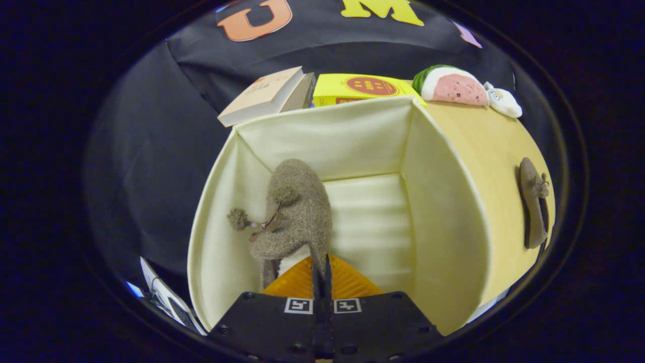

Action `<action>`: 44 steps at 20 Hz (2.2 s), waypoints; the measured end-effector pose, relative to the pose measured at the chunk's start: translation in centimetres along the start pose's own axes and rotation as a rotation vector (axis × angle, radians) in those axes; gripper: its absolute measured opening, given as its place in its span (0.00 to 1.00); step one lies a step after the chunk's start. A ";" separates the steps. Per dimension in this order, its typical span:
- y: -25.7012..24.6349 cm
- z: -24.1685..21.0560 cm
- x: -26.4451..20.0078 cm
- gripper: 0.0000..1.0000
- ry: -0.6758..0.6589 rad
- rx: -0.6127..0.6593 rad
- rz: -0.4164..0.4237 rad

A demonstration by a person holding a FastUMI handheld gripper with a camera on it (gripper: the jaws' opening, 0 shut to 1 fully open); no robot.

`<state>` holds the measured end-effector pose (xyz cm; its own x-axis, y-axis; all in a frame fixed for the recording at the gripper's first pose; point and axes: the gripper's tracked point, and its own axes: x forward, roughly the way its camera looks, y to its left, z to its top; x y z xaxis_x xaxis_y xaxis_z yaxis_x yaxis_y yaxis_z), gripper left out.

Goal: Open the storage box then place both shoes into the box .Put the left shoe in first, then the right shoe, with the right side of both shoes facing outward in a uniform manner.

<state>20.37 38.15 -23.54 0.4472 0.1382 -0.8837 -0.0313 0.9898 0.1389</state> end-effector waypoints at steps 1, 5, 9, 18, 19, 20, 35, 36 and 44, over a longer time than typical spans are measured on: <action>0.2 -0.3 0.4 0.00 0.022 0.007 0.007; 0.2 -0.1 0.8 0.01 0.041 -0.027 -0.005; 0.3 1.1 -1.4 0.25 -0.012 -0.080 0.026; -5.0 4.6 -13.1 0.74 -0.220 -0.138 0.021; -6.2 4.8 -14.3 0.83 -0.235 -0.157 0.009; -7.7 5.0 -15.3 0.89 -0.252 -0.168 -0.012; -35.7 4.2 -15.8 0.95 -0.199 -0.108 -0.252; -37.1 4.2 -15.4 0.96 -0.189 -0.094 -0.254; -48.2 4.0 -11.3 0.92 -0.140 0.001 -0.379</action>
<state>20.42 -11.28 -18.45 0.5445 -0.2427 -0.8029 0.1599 0.9697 -0.1847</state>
